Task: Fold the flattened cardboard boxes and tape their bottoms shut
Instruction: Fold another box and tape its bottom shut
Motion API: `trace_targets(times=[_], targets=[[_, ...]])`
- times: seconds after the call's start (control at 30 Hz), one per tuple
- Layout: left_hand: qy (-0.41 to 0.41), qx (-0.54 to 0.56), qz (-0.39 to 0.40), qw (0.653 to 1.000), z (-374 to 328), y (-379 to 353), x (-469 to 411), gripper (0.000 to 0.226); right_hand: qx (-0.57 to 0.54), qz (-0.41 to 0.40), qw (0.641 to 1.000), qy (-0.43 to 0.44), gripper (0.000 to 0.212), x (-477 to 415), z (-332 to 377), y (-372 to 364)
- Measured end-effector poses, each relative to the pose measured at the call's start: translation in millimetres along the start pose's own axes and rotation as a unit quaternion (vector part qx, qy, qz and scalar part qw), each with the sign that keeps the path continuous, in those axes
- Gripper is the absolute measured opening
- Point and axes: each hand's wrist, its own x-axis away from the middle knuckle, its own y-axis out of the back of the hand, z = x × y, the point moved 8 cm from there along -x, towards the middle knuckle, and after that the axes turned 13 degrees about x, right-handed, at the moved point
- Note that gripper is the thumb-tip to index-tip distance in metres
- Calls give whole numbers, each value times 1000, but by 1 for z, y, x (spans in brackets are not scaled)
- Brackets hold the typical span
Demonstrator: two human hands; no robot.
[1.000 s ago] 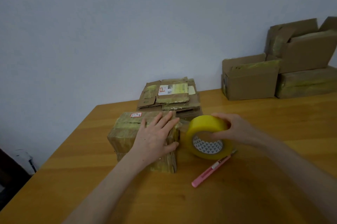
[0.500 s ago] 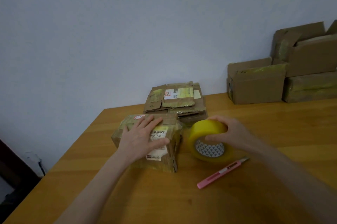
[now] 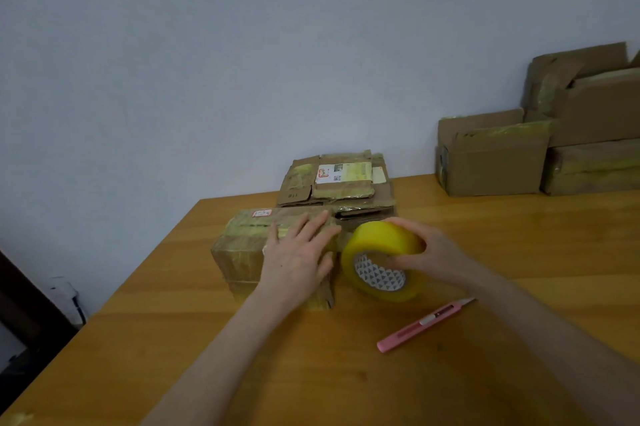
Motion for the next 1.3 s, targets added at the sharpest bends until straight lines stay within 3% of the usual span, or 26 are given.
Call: trace_targets(times=[0.37, 0.53, 0.63, 0.67, 0.7, 0.83, 0.93, 1.17, 1.3], targets=[[-23, -13, 23, 999, 14, -5, 1, 57, 118, 57, 991, -26, 64, -3, -16, 24], [-9, -6, 15, 1000, 5, 4, 1, 61, 112, -3, 993, -36, 58, -1, -17, 28], [-125, 47, -105, 985, -55, 24, 20, 44, 119, -31, 992, -34, 58, 0, -16, 28], [-160, 69, -125, 977, -77, 23, 30, 34, 121, -31, 992, -31, 59, 0, -15, 29], [-166, 89, -98, 977, -97, 16, 35, 28, 120, -28, 992, -29, 60, 0, -14, 29], [-54, 85, 51, 994, -129, -45, 32, 32, 127, -28, 991, -32, 61, 3, -12, 29], [-6, 47, 110, 993, -132, -74, 28, 35, 134, -32, 990, -35, 61, 6, -11, 29], [10, 74, 109, 991, -100, -57, 57, 24, 111, -24, 993, -39, 62, 8, -13, 32], [25, 158, 17, 987, -57, -9, 84, 24, 99, -17, 994, -39, 60, 6, -15, 31]])
